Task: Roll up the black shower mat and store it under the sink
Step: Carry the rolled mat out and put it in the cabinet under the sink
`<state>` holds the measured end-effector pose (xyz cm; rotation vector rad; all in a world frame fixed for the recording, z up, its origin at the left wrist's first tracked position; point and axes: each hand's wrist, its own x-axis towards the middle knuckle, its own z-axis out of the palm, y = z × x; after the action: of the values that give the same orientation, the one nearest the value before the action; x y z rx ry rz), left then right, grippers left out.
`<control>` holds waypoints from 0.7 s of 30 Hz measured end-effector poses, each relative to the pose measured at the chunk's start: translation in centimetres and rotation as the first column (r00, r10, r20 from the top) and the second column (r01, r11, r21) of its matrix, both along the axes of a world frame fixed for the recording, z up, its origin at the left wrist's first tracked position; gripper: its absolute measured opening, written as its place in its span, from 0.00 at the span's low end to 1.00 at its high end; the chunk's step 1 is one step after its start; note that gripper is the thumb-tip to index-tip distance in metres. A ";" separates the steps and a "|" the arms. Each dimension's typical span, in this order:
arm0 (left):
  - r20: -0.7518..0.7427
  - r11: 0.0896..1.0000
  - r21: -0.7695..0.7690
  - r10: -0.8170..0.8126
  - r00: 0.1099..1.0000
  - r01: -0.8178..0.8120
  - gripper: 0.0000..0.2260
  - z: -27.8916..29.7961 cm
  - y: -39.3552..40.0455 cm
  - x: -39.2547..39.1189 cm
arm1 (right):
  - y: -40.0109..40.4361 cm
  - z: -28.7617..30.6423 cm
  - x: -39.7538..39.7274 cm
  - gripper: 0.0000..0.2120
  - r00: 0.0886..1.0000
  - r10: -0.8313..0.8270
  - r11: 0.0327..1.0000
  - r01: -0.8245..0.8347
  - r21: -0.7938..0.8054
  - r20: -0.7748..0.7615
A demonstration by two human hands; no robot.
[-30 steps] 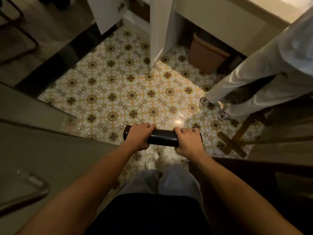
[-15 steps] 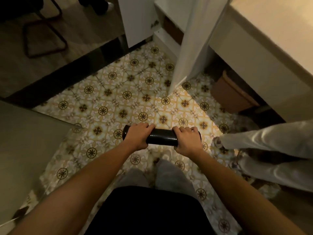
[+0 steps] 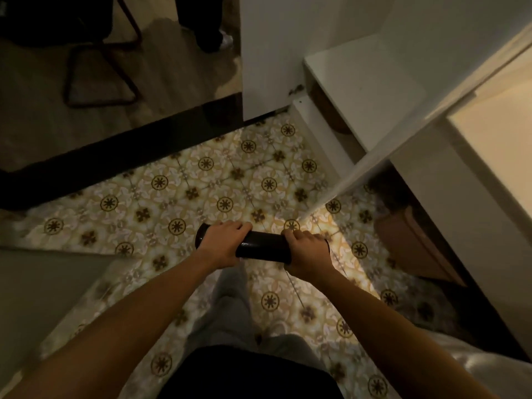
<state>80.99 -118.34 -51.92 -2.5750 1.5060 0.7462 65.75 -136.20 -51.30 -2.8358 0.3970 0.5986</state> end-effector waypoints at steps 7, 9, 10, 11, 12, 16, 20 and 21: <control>-0.010 0.996 0.012 -0.088 0.996 0.088 0.34 -0.4 -5.1 14.6 | -4.4 -1.2 13.7 0.31 0.998 -0.065 0.996 0.064 0.055 0.014; -0.009 0.993 -0.004 -0.119 0.993 0.119 0.34 -0.6 -6.7 18.2 | -5.8 -1.4 16.9 0.31 0.995 -0.087 0.995 0.086 0.045 0.039; -0.009 0.991 -0.010 -0.135 0.991 0.134 0.33 -0.8 -7.7 20.0 | -6.4 -1.7 18.3 0.31 0.993 -0.105 0.994 0.103 0.045 0.044; -0.008 0.989 -0.018 -0.149 0.989 0.149 0.33 -0.9 -8.8 21.8 | -7.1 -2.0 19.7 0.31 0.991 -0.126 0.991 0.123 0.050 0.051; -0.002 0.985 -0.025 -0.169 0.986 0.169 0.33 -1.1 -10.1 23.5 | -7.8 -2.3 20.9 0.32 0.987 -0.153 0.987 0.150 0.058 0.057; 0.000 0.958 -0.037 -0.286 0.958 0.286 0.32 -2.1 -15.7 29.2 | -11.1 -3.8 24.9 0.32 0.955 -0.291 0.954 0.286 0.089 0.052; -0.032 0.935 -0.021 -0.354 0.935 0.354 0.31 -4.6 -22.0 33.6 | -15.2 -6.1 28.2 0.33 0.904 -0.427 0.899 0.423 0.118 0.013; -0.039 0.932 -0.007 -0.363 0.931 0.363 0.31 -5.4 -23.5 34.5 | -16.3 -6.8 29.0 0.33 0.893 -0.450 0.887 0.448 0.113 -0.003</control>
<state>115.47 -141.79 -57.31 -2.1904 1.9170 0.7490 94.78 -152.48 -58.06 -2.5097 0.9505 0.4704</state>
